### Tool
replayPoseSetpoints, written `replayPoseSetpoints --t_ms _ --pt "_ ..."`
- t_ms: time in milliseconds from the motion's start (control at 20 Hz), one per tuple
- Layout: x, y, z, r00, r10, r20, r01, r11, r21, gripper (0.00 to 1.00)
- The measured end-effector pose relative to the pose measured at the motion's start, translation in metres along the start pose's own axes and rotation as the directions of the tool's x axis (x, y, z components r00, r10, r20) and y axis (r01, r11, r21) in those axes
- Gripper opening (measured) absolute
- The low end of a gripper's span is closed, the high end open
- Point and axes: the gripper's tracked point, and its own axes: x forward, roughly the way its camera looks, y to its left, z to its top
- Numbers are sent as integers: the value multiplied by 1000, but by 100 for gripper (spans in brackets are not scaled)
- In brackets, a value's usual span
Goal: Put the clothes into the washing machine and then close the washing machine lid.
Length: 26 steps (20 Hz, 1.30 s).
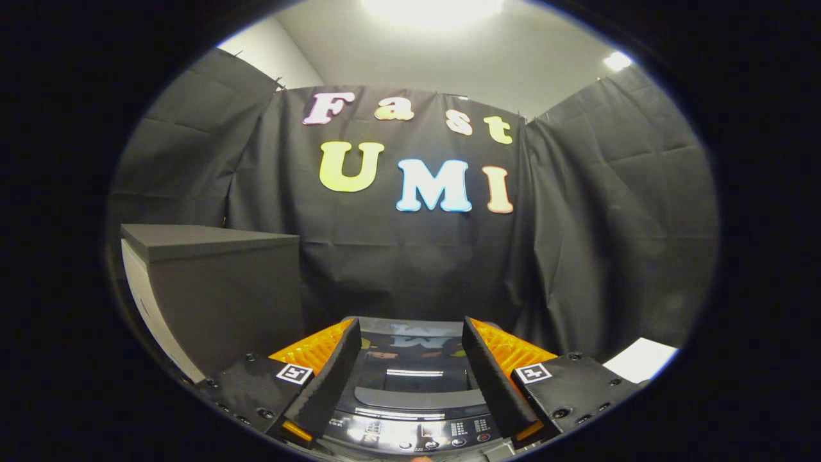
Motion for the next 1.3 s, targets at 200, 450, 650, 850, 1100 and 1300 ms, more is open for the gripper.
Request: replayPoseSetpoints --t_ms 200,450,650,850,1100,1300 --pt "-30 3 36 998 -31 57 30 999 20 99" --pt "-55 11 51 997 -27 68 25 999 36 100" --pt "-64 21 60 996 -4 93 5 1000 -11 100" --pt "-68 33 69 993 19 117 -20 1000 9 100" --pt "-69 36 65 994 16 105 -18 1000 25 100" --pt "-69 36 65 995 10 99 -12 1000 21 100"
